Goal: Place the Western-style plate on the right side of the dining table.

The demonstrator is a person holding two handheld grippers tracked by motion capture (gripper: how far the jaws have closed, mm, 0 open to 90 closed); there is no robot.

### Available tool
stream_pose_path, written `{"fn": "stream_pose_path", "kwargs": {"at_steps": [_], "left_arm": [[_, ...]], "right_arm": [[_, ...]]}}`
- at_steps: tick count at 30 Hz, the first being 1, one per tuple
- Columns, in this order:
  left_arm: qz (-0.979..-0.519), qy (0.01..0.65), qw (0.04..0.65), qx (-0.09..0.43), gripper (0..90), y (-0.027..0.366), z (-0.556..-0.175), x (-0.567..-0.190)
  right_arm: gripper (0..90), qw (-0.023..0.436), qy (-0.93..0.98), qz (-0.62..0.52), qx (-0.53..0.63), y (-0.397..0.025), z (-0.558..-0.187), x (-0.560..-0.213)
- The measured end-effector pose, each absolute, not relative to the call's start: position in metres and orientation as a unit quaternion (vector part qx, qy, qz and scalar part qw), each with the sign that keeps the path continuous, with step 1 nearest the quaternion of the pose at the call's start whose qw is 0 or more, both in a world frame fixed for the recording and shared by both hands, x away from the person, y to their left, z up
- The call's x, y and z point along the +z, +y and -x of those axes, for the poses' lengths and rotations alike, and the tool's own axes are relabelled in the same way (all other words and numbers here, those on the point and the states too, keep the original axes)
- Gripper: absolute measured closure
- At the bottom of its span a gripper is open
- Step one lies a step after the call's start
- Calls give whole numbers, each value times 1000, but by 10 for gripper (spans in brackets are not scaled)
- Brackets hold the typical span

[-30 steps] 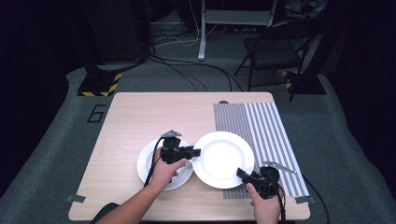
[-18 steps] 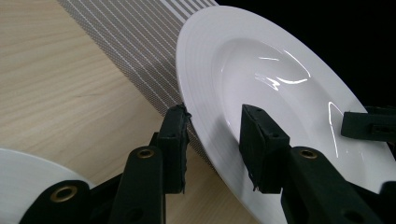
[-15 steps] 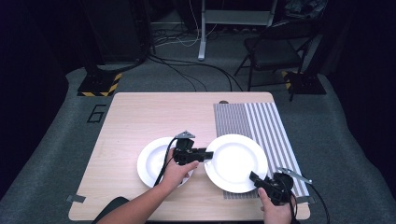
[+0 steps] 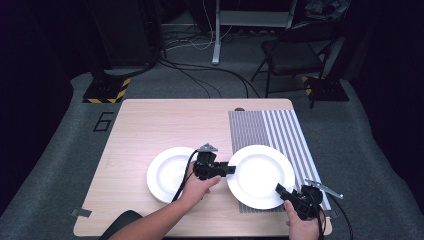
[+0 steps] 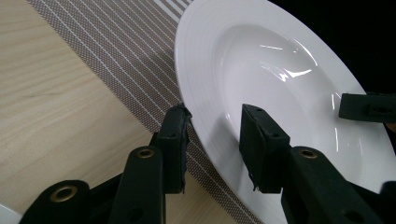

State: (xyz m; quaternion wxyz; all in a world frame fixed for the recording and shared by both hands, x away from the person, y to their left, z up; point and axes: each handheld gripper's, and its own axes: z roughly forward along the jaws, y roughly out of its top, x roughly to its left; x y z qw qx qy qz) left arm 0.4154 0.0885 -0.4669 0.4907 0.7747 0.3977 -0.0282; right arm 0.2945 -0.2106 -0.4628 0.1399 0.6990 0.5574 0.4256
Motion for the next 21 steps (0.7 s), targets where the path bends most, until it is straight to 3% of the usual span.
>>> {"fn": "stream_pose_path", "kwargs": {"at_steps": [21], "left_arm": [[-774, 404, 486, -29, 627, 69, -418, -473]], "right_arm": [[593, 114, 539, -733, 399, -229, -301, -476]]}}
